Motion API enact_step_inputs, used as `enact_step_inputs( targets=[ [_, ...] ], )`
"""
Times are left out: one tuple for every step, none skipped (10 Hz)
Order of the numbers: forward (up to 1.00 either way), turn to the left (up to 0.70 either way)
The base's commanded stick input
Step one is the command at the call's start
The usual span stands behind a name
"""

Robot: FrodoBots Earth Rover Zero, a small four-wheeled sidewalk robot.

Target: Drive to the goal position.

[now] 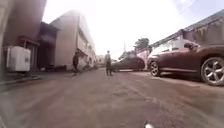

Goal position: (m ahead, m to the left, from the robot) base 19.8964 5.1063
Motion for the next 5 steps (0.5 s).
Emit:
enact_step_inputs(
  targets=[
    [0.70, 0.01],
    [0.70, 0.01],
    [0.70, 0.01],
    [0.70, 0.01],
    [0.70, 0.01]
  ],
)
